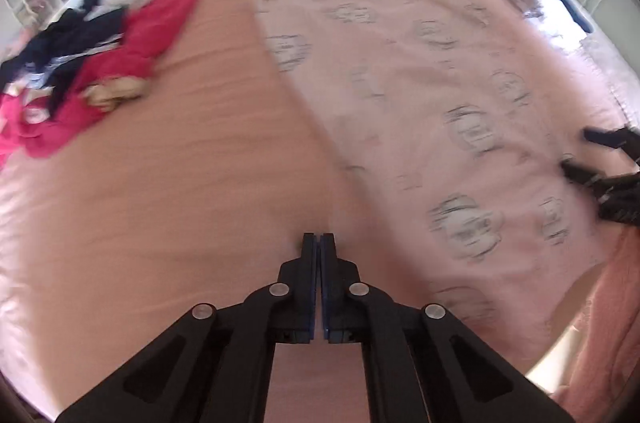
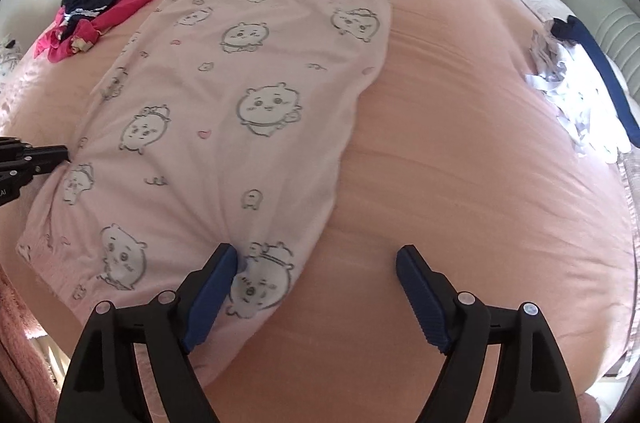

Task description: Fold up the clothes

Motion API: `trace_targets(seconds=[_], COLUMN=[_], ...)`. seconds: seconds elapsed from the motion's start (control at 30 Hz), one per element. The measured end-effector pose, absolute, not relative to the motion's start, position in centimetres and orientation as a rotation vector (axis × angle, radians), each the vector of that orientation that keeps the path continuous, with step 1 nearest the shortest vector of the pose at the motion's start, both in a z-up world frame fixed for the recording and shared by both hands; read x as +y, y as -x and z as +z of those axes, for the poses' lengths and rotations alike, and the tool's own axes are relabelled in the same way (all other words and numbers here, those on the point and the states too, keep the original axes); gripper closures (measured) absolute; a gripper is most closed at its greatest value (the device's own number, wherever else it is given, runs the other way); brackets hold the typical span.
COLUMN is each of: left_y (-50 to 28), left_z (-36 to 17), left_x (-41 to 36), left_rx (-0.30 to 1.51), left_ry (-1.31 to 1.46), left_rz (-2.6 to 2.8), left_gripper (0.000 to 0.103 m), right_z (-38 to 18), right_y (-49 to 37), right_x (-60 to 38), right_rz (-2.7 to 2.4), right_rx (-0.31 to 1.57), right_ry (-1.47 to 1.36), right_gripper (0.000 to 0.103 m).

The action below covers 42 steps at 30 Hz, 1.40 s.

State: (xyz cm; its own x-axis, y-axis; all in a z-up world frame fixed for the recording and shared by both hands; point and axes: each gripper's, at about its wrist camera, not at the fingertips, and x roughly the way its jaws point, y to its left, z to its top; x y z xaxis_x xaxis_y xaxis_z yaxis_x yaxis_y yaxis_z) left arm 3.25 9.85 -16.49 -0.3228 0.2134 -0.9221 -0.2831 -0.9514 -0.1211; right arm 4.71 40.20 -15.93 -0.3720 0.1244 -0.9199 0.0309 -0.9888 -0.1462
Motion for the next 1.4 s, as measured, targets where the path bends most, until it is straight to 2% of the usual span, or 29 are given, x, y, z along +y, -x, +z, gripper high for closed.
trace_targets(seconds=[0.07, 0.17, 0.27, 0.4, 0.47, 0.53, 0.6, 0.73, 0.93, 1.07, 1.1, 1.23, 1.27, 1.3, 1.4], left_y=[-3.4, -3.7, -3.2, -2.2, -2.0, -1.9, -1.8, -1.0, 0.8, 3.1, 3.1, 2.6, 2.7, 3.0, 3.4], left_z=[-15.3, -13.4, -13.5, -15.4, -16.8, -16.8, -16.6, -15.6, -15.0, -17.6, -17.7, -17.8, -17.7, -17.4, -16.2], left_x=[8.4, 9.9, 12.8, 15.4, 14.7, 12.8, 11.3, 9.4, 14.2, 14.4, 14.1, 13.1, 12.5, 11.7, 11.7], left_rx=[-0.041, -0.002, 0.039, 0.134, 0.198, 0.135, 0.235, 0.124, 0.125, 0.123, 0.143, 0.435, 0.434, 0.327, 0.181], left_ry=[1.542, 1.389, 1.344, 1.42, 1.503, 1.525, 1.581, 1.598, 1.419, 1.519, 1.511, 1.577, 1.591, 1.598, 1.502], left_rz=[2.346, 2.333, 2.266, 2.2, 2.21, 2.218, 2.289, 2.306, 2.291, 2.288, 2.287, 2.384, 2.396, 2.392, 2.391], left_gripper=[0.102, 0.102, 0.102, 0.101, 0.101, 0.1, 0.1, 0.1, 0.1, 0.098, 0.097, 0.097, 0.097, 0.097, 0.097], right_z=[-15.6, -14.4, -13.5, -14.5, -15.3, -16.1, -16.7, -16.1, -14.0, -15.7, -16.2, -16.5, -16.4, -16.4, -15.7], right_y=[-5.1, -5.4, -4.3, -1.8, -1.5, -1.3, -1.3, -1.9, 0.4, 2.8, 2.9, 2.0, 1.6, 1.3, 1.0], right_x=[41.4, 41.6, 39.3, 35.5, 35.6, 35.6, 36.1, 38.2, 36.0, 34.4, 34.6, 36.3, 36.7, 37.1, 37.6], right_rz=[2.559, 2.66, 2.767, 2.809, 2.777, 2.743, 2.704, 2.658, 2.785, 2.718, 2.7, 2.644, 2.628, 2.616, 2.626], right_rx=[-0.139, -0.018, -0.04, -0.147, -0.177, -0.207, -0.226, -0.186, -0.09, -0.199, -0.219, -0.249, -0.273, -0.284, -0.197], right_ry=[1.723, 1.648, 1.606, 1.666, 1.7, 1.733, 1.757, 1.761, 1.662, 1.702, 1.717, 1.708, 1.699, 1.691, 1.674], right_gripper=[0.022, 0.022, 0.022, 0.022, 0.022, 0.022, 0.019, 0.017, 0.017, 0.017, 0.017, 0.016, 0.015, 0.013, 0.013])
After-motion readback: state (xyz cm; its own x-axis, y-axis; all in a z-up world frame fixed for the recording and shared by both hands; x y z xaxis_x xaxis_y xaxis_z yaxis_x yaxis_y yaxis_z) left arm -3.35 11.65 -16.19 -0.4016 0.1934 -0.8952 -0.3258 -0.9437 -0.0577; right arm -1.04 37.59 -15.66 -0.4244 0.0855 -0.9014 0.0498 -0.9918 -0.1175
